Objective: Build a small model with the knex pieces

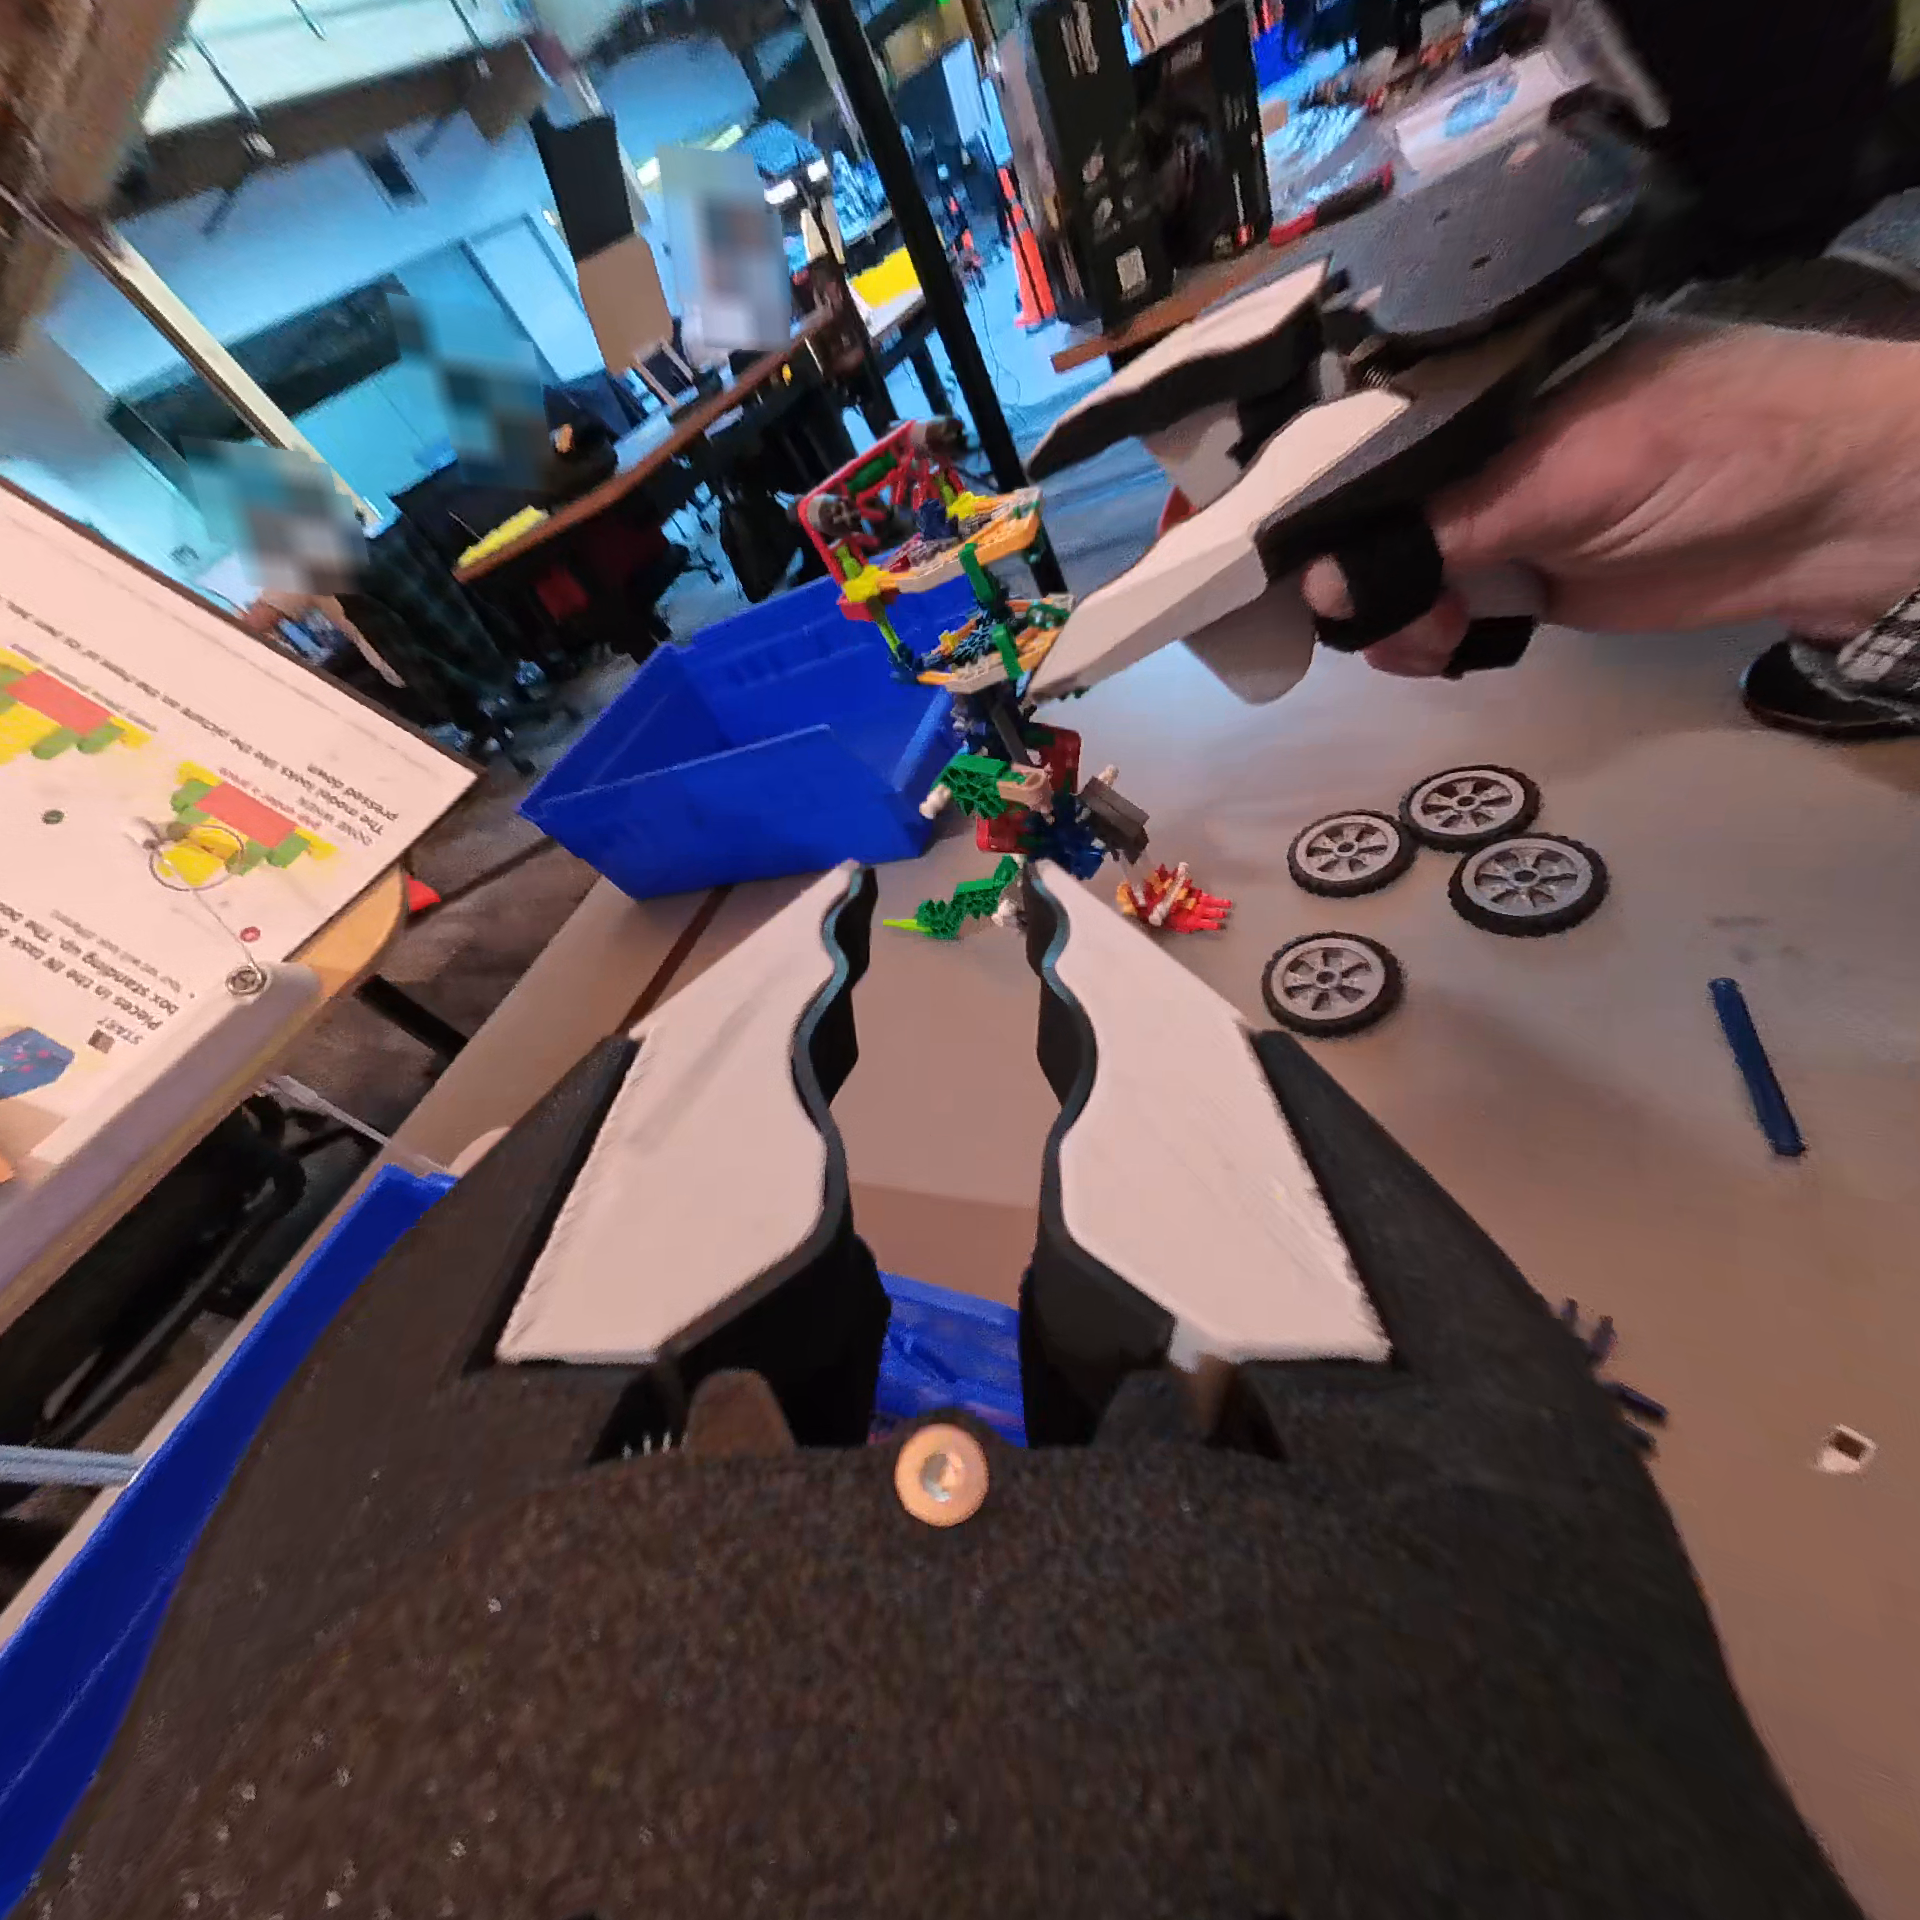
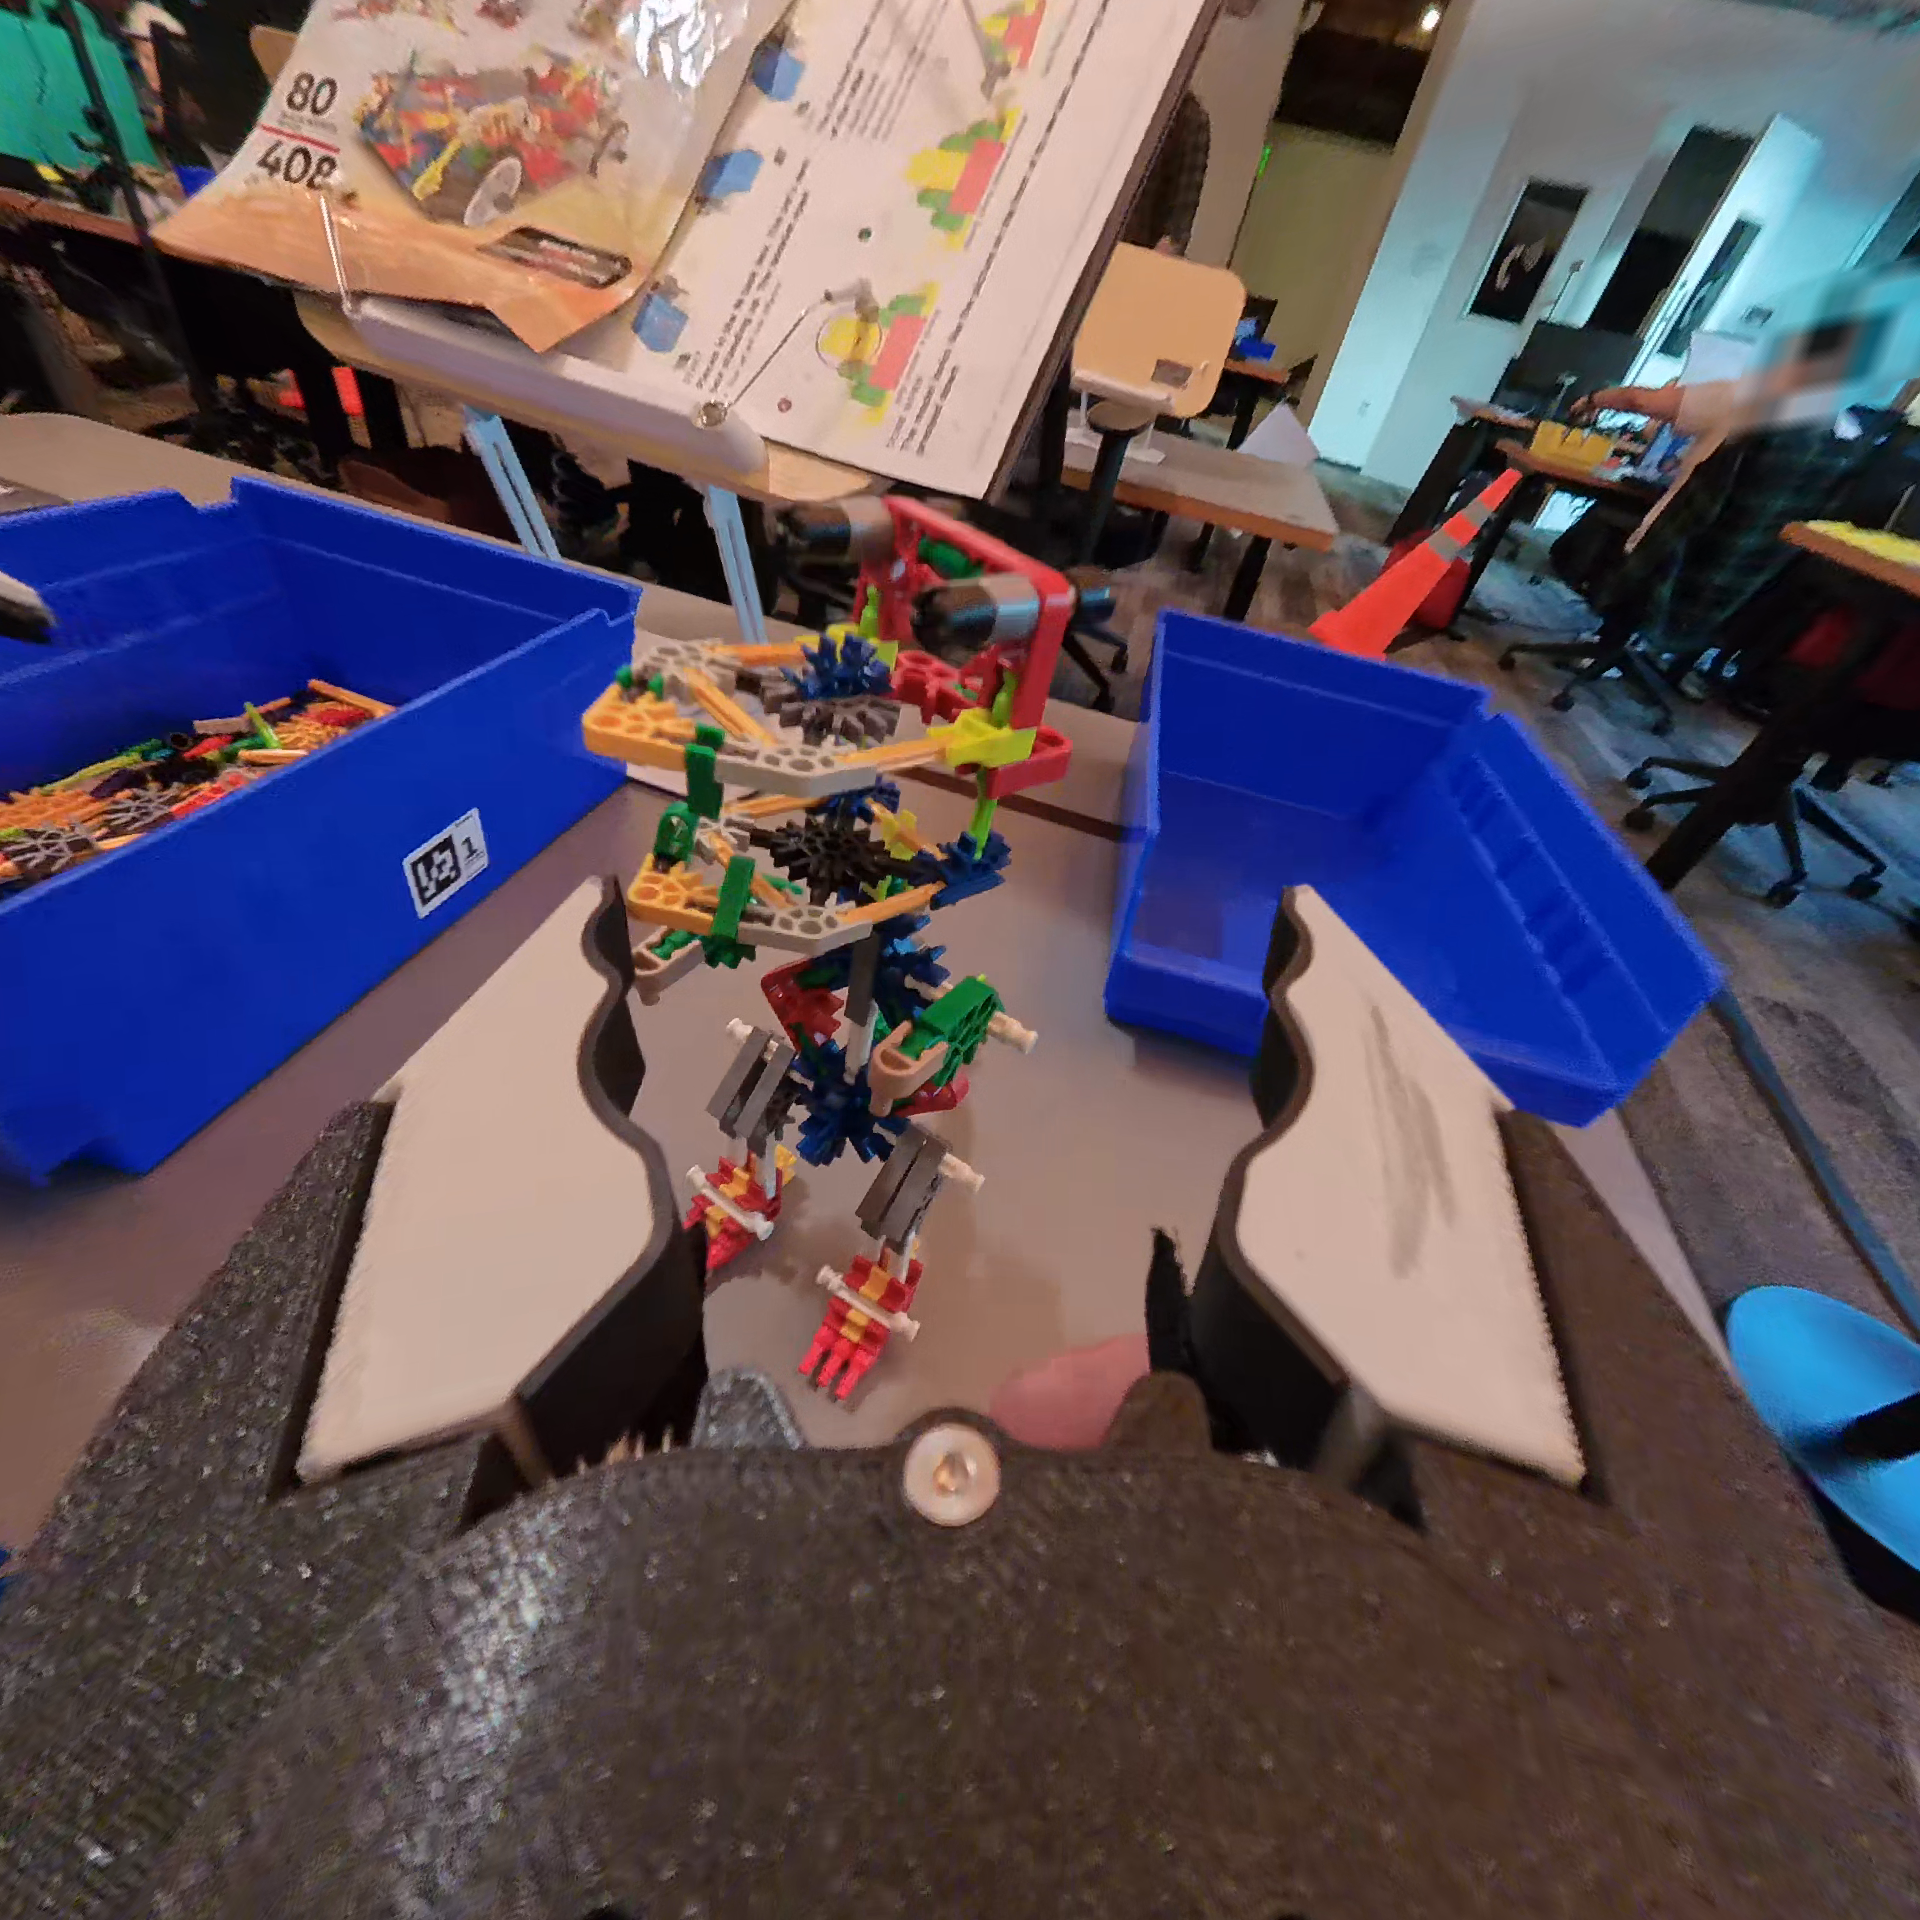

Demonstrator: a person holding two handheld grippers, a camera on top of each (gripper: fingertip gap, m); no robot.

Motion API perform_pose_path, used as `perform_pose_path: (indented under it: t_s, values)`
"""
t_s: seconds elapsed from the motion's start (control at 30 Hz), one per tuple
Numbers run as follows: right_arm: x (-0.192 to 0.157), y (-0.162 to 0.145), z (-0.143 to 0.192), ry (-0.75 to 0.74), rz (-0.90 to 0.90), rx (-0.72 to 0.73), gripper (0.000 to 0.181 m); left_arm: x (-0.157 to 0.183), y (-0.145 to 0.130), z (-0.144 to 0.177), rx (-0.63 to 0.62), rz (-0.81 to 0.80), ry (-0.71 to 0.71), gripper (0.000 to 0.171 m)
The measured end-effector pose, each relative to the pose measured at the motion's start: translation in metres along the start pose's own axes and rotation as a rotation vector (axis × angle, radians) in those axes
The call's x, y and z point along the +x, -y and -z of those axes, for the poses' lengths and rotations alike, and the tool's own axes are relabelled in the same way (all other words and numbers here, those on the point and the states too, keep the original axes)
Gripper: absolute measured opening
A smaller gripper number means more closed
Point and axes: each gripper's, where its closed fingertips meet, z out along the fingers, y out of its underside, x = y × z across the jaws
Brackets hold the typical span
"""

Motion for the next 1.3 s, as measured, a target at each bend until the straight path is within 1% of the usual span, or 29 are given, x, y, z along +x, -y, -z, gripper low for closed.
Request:
perform_pose_path:
  t_s: [0.1,0.2,0.33,0.43,0.6,0.77,0.93,1.03,1.07,1.3]
  values:
    - [-0.005,-0.01,-0.011,0.031,-0.016,-0.024,0.12,0.001,-0.003,-0.002,0.048,-0.002,0.027,0.027]
    - [-0.007,-0.019,-0.02,0.047,-0.018,-0.049,0.12,0.0,-0.009,-0.004,0.063,0.01,0.039,0.027]
    - [-0.013,-0.026,-0.031,0.092,-0.041,-0.063,0.118,0.0,-0.006,-0.004,0.091,-0.02,0.052,0.027]
    - [-0.02,-0.031,-0.036,0.13,-0.038,-0.079,0.116,0.002,-0.005,-0.003,0.106,0.006,0.039,0.027]
    - [-0.031,-0.032,-0.041,0.172,-0.037,-0.076,0.104,0.001,-0.006,-0.002,0.109,0.004,0.046,0.027]
    - [-0.033,-0.034,-0.045,0.176,-0.004,-0.092,0.084,0.0,-0.009,-0.003,0.109,0.016,0.046,0.027]
    - [-0.029,-0.031,-0.043,0.153,0.009,-0.083,0.076,0.001,-0.011,-0.005,0.099,0.013,0.046,0.027]
    - [-0.024,-0.027,-0.04,0.141,-0.011,-0.059,0.054,0.001,-0.01,-0.004,0.104,0.01,0.048,0.027]
    - [-0.024,-0.026,-0.039,0.146,-0.023,-0.055,0.051,0.0,-0.009,-0.004,0.106,0.011,0.049,0.027]
    - [-0.02,-0.027,-0.034,0.145,-0.022,-0.052,0.048,-0.002,-0.009,-0.003,0.113,0.028,0.051,0.027]
